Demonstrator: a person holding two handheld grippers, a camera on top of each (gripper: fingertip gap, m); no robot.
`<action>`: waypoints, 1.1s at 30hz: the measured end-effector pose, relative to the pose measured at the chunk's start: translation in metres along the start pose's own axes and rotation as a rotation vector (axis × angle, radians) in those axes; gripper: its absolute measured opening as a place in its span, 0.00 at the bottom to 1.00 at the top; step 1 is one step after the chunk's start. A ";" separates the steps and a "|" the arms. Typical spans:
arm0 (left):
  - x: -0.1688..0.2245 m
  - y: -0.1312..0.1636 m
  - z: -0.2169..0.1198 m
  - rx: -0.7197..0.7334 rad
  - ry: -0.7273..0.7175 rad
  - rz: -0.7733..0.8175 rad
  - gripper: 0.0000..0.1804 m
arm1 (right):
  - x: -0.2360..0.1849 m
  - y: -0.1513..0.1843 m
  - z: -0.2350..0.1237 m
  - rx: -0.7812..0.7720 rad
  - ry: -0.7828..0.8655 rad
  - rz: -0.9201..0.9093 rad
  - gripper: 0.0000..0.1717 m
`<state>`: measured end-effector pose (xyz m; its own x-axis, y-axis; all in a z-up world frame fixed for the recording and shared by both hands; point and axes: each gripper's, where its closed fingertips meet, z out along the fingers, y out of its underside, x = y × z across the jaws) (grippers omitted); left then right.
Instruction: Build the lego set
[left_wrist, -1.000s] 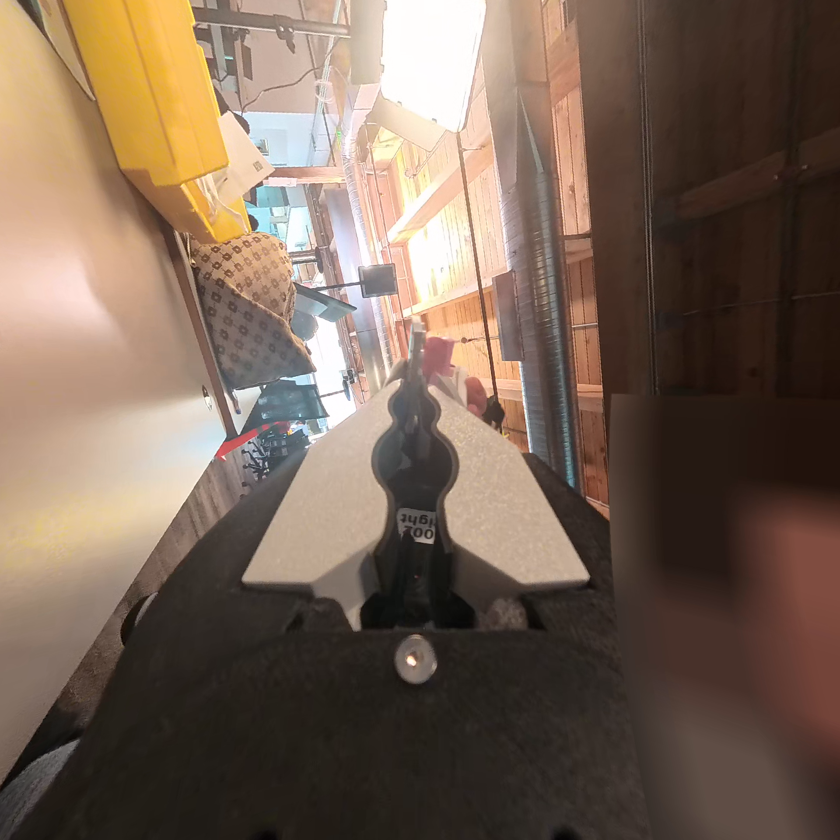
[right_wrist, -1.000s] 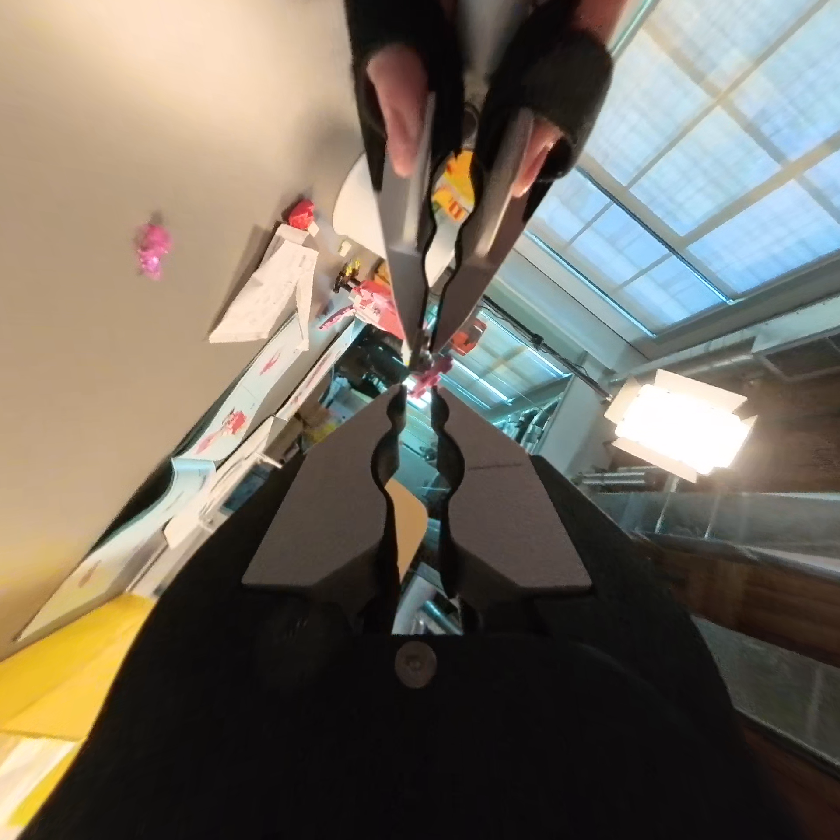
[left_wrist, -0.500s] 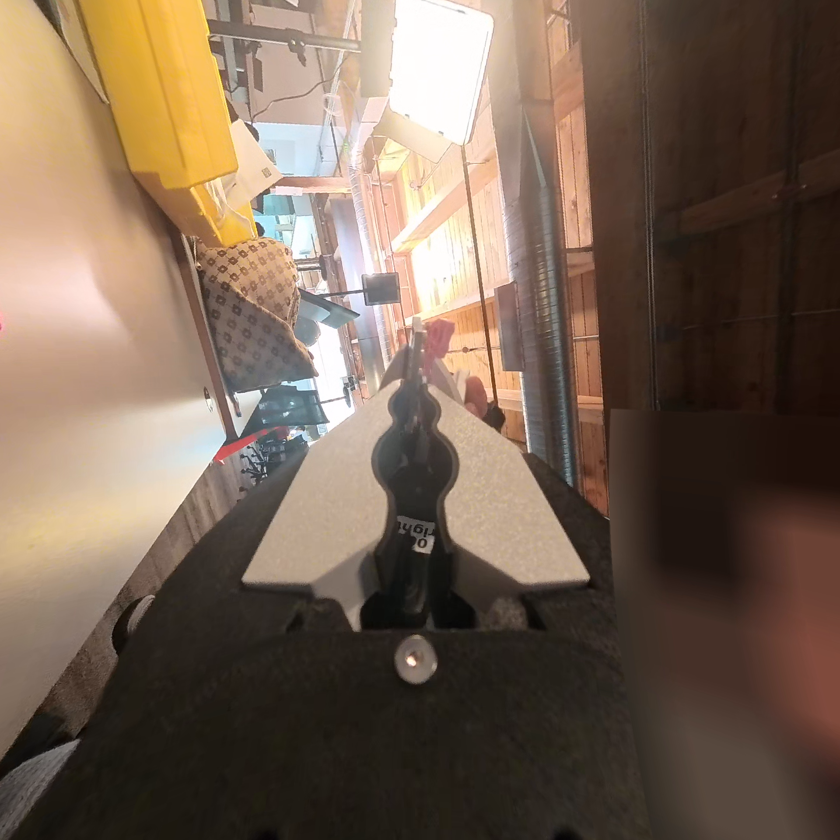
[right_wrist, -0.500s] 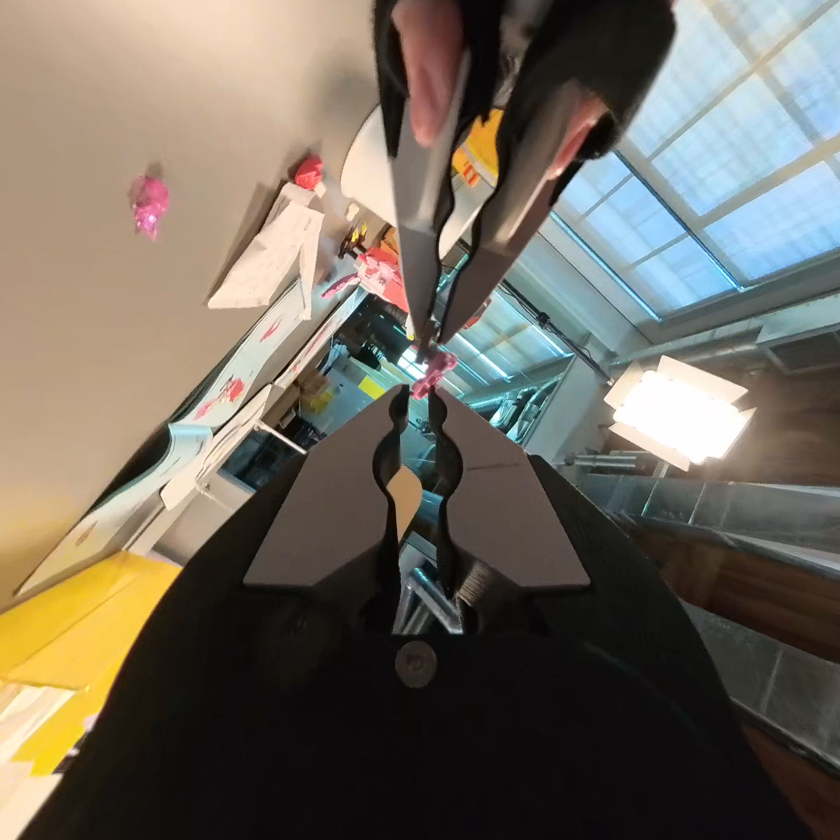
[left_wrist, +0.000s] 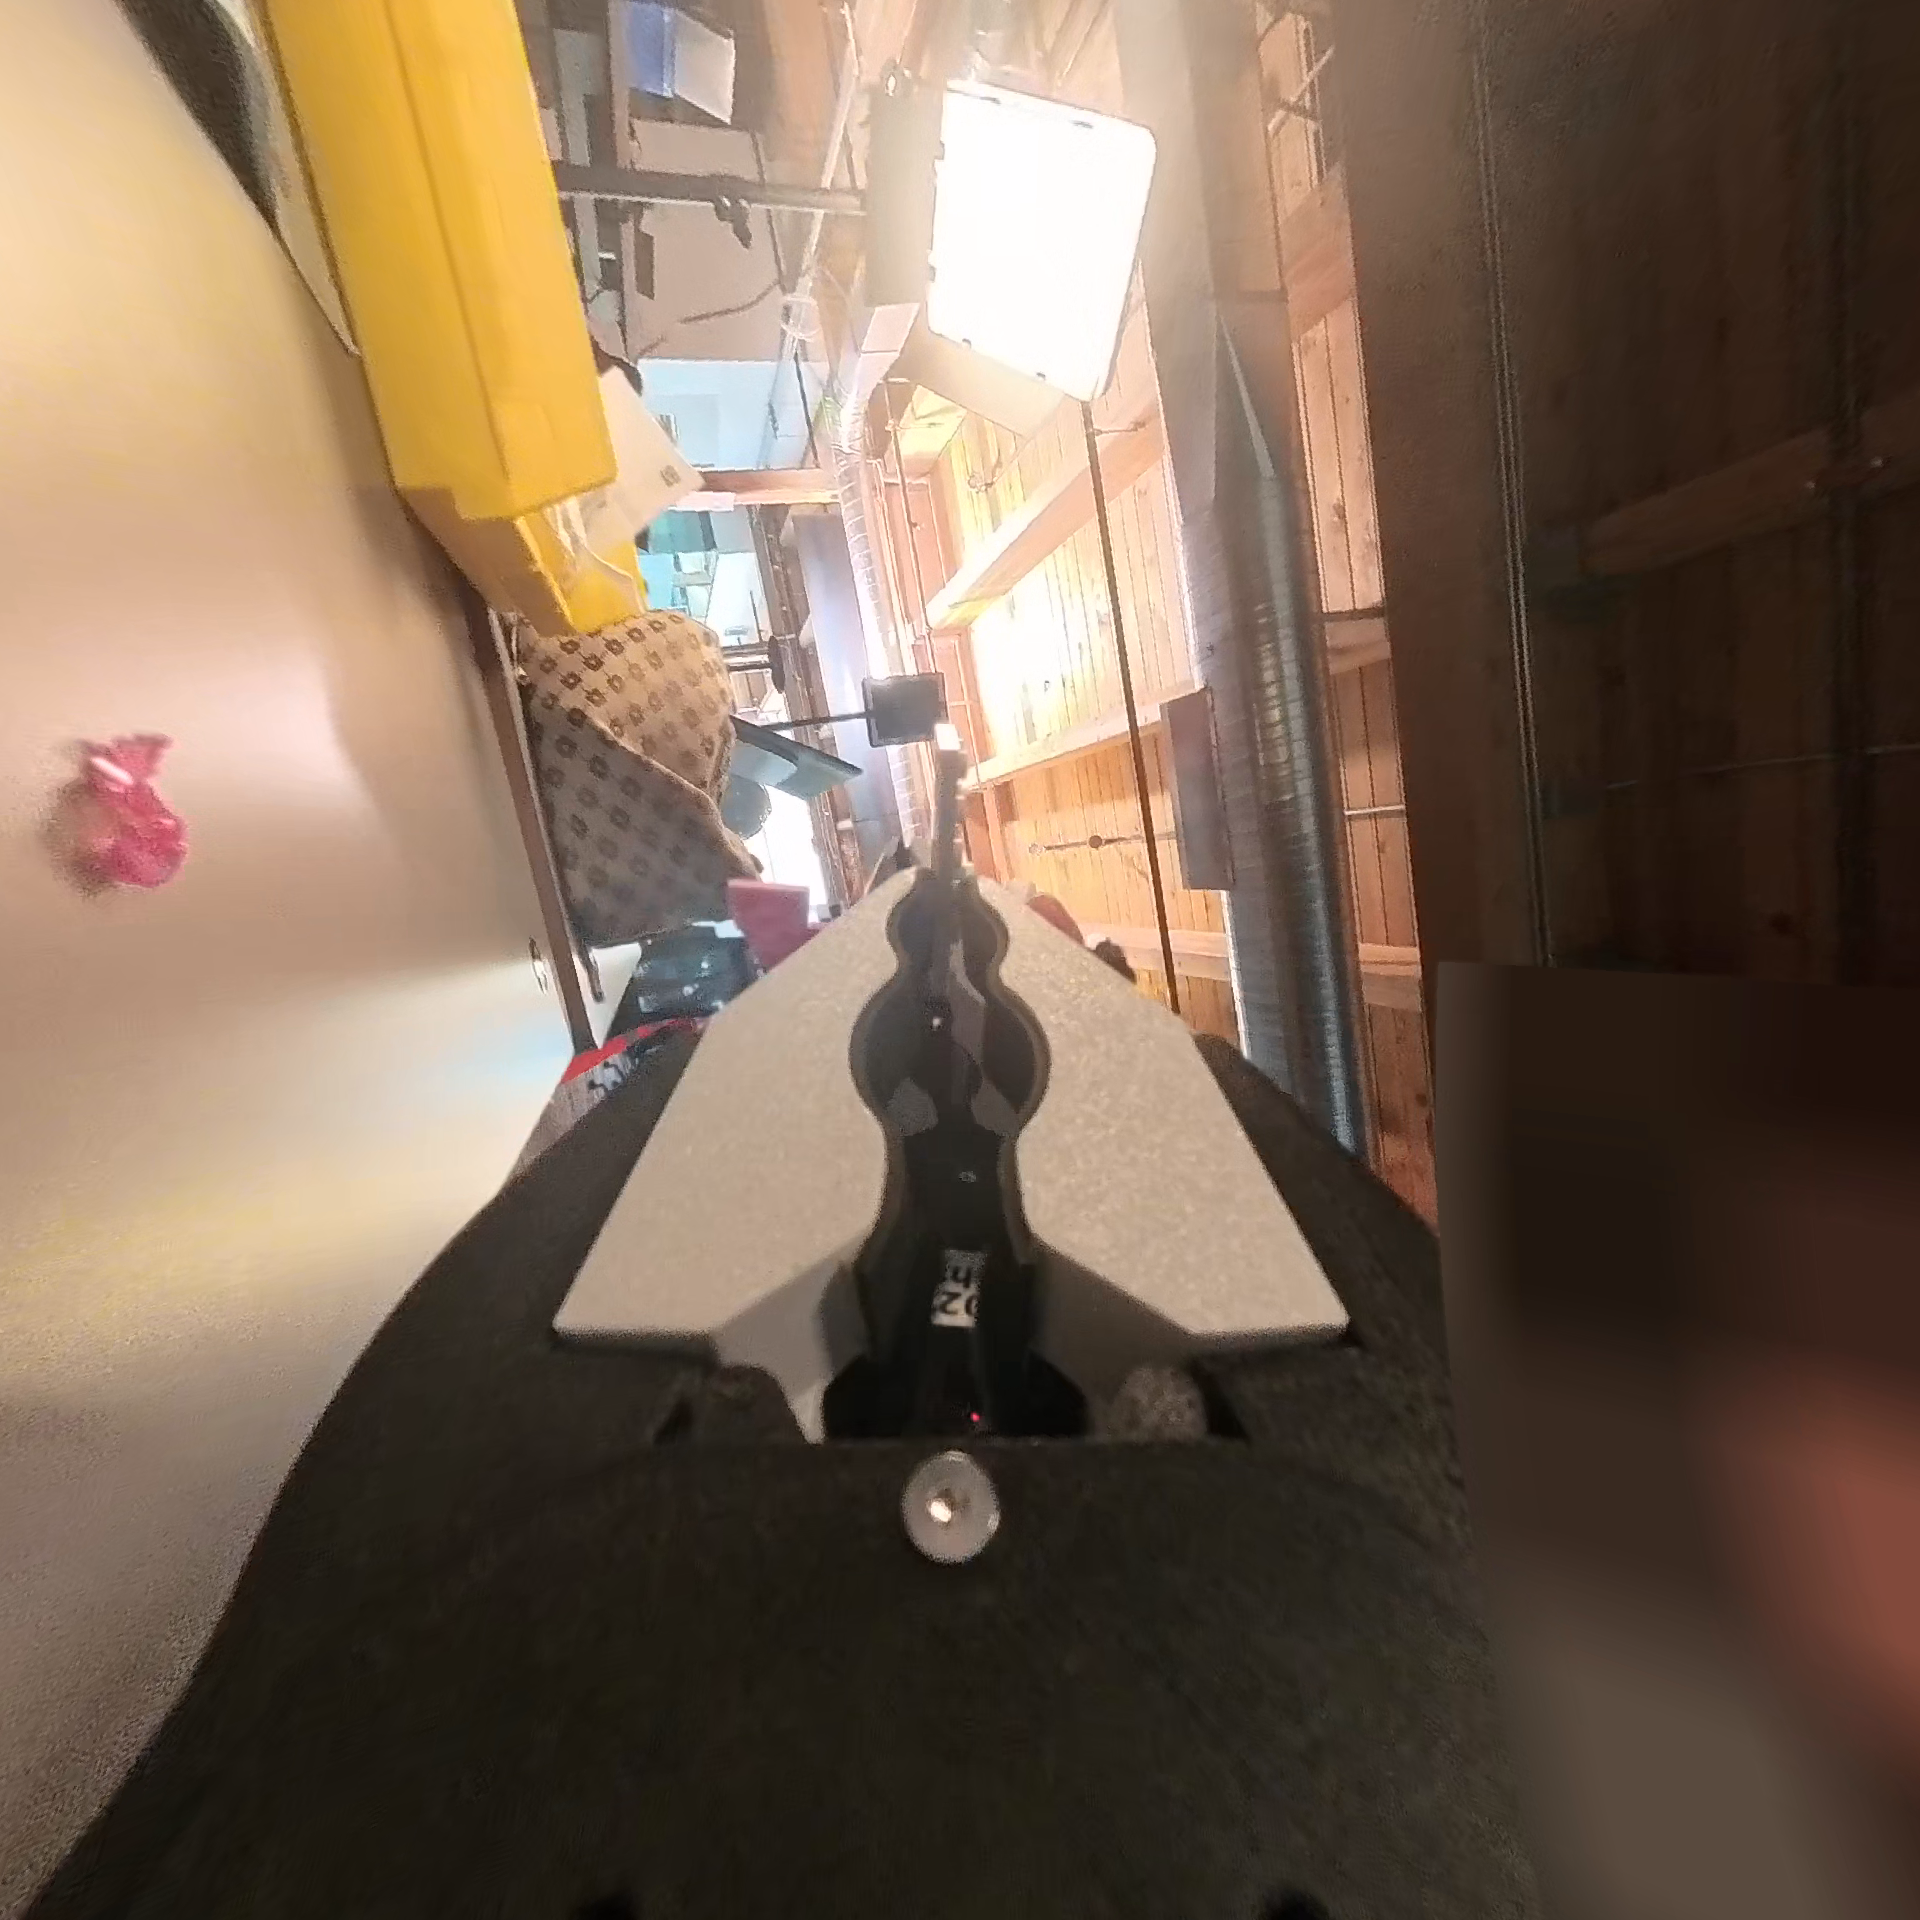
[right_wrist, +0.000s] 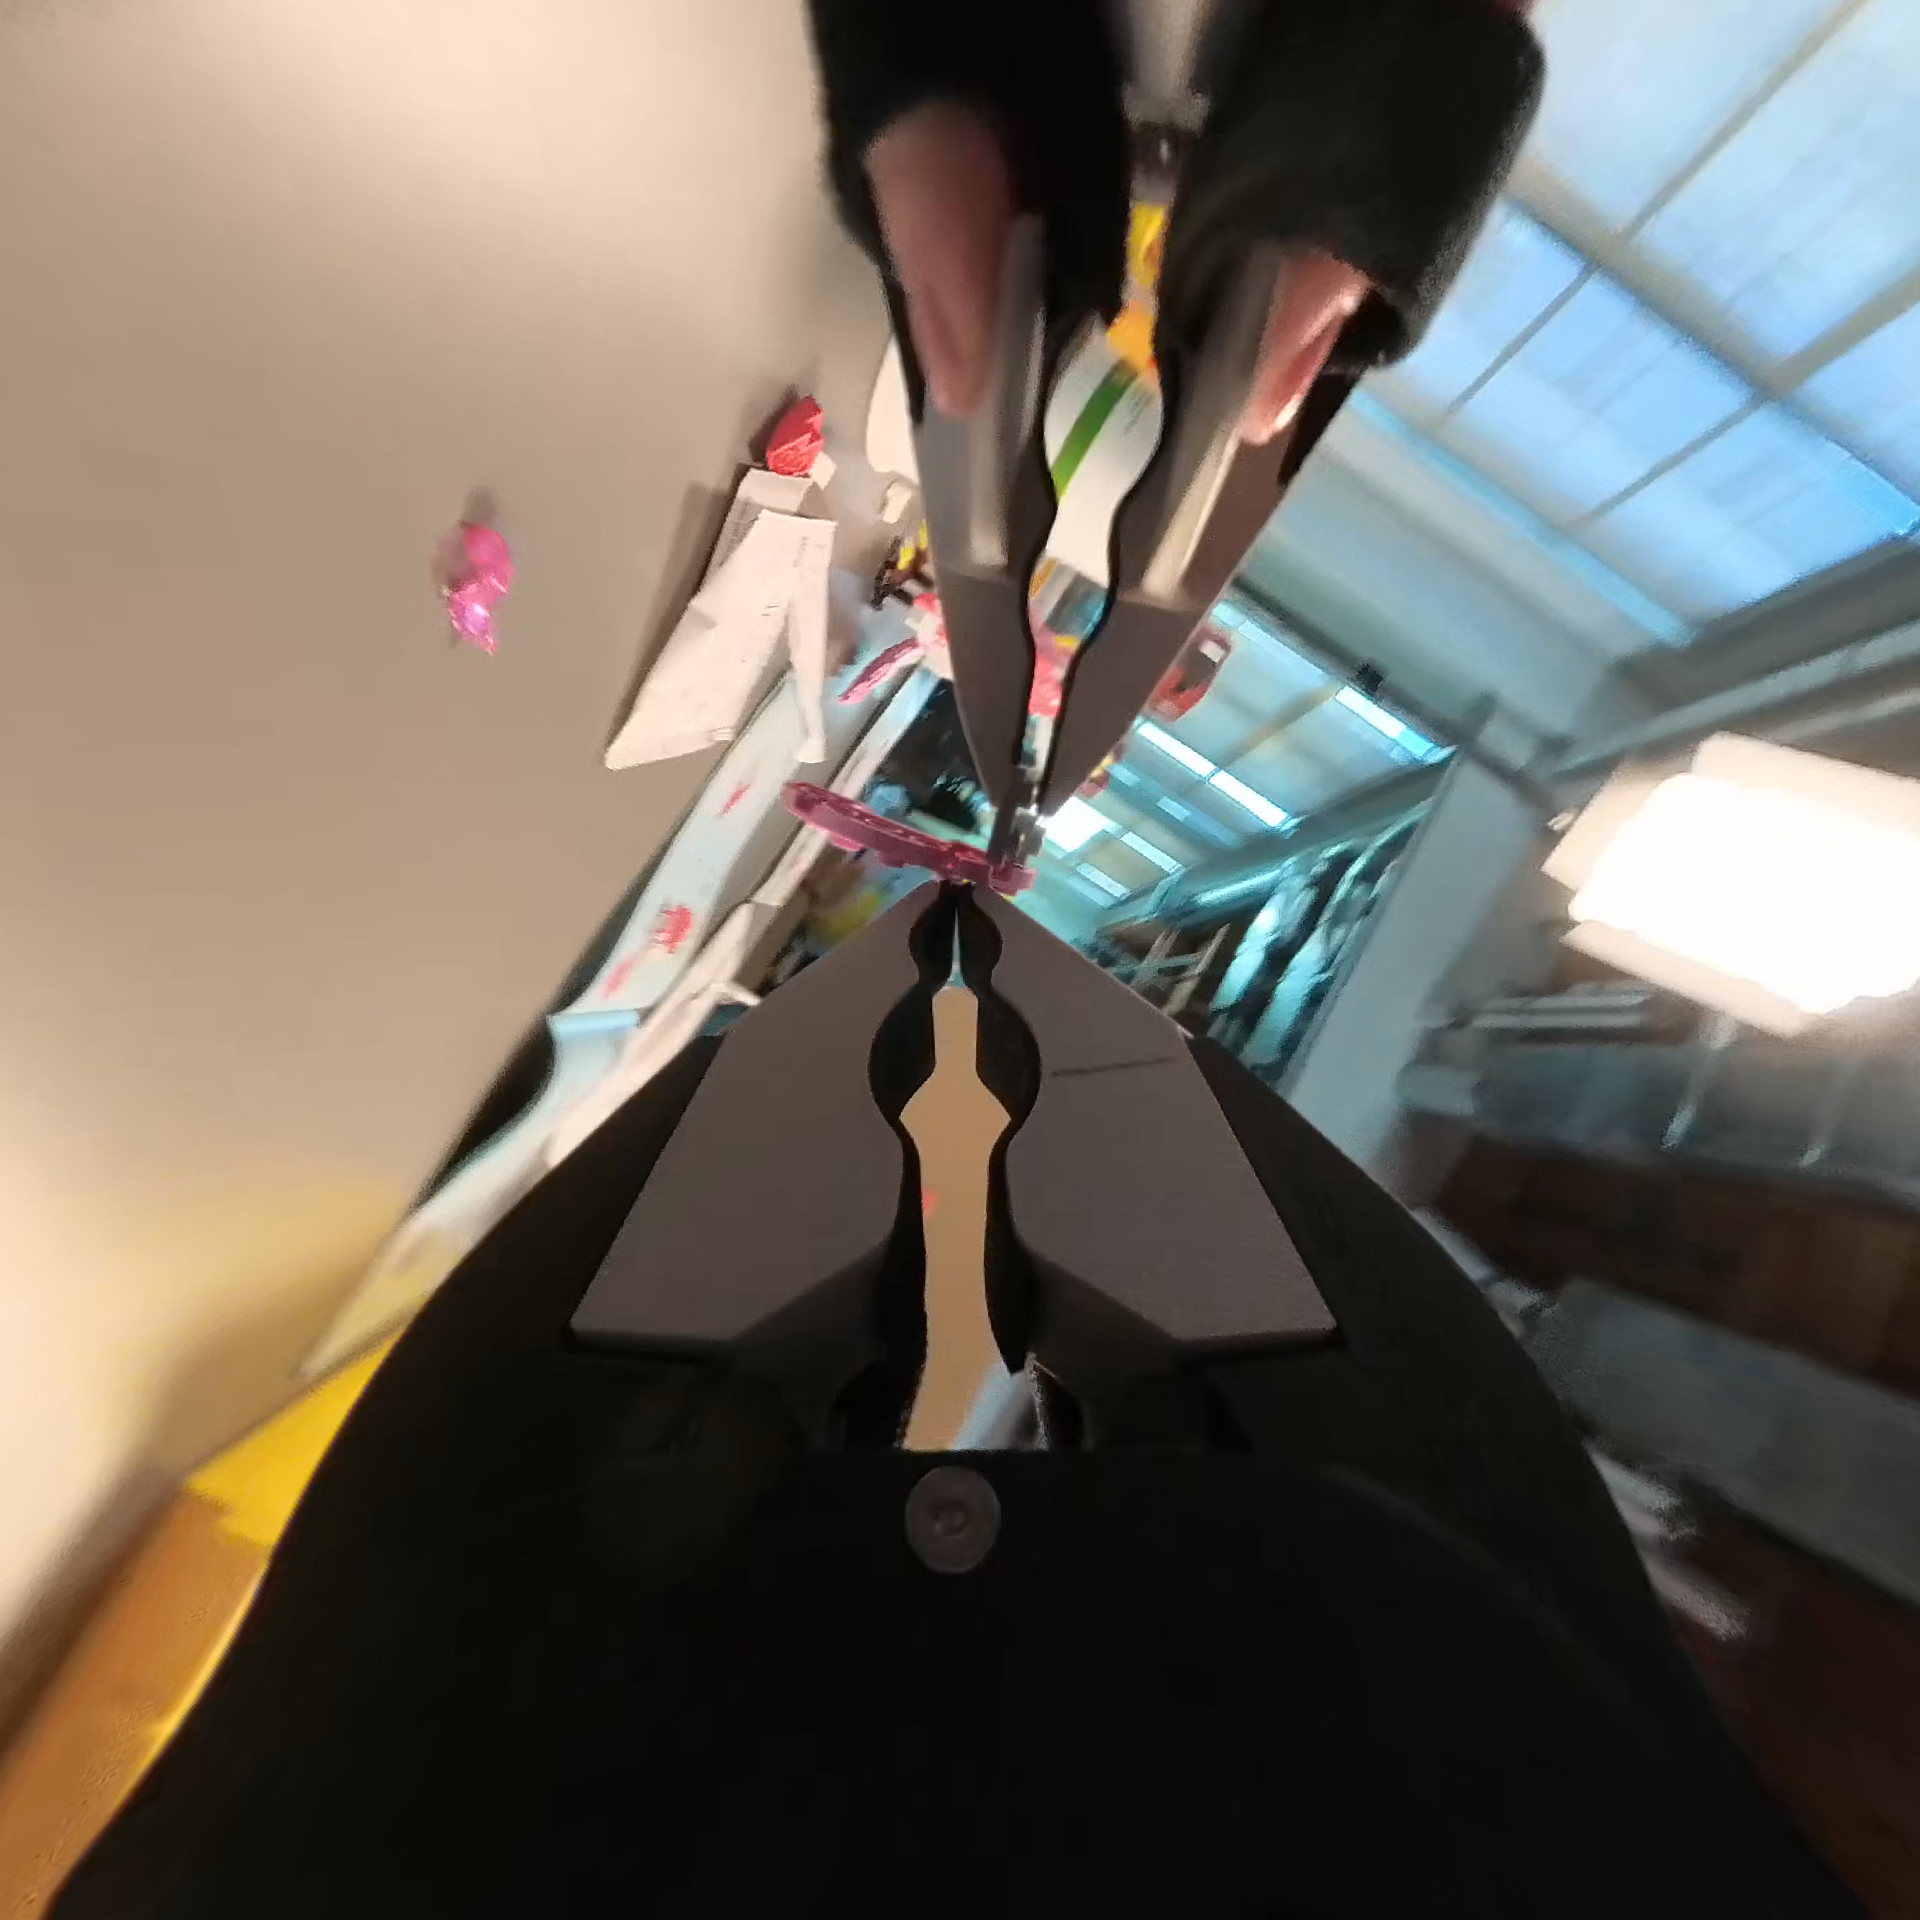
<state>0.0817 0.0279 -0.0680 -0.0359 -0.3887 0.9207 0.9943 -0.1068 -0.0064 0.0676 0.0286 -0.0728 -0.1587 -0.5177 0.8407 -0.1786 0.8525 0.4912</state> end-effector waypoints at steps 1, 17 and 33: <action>-0.003 -0.002 0.000 0.007 -0.006 0.003 0.01 | -0.002 0.001 0.003 -0.008 -0.005 0.023 0.00; -0.072 -0.067 0.031 -0.030 -0.325 0.309 0.01 | -0.078 0.042 0.080 -0.225 -0.055 0.372 0.00; -0.038 -0.066 0.046 -0.361 -0.200 0.691 0.02 | -0.042 0.038 0.054 0.675 -0.365 2.127 0.17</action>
<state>0.0224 0.0922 -0.0846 0.6281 -0.3074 0.7149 0.6902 -0.2043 -0.6942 0.0146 0.0784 -0.1019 -0.6051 0.7627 -0.2281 0.2516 -0.0886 -0.9638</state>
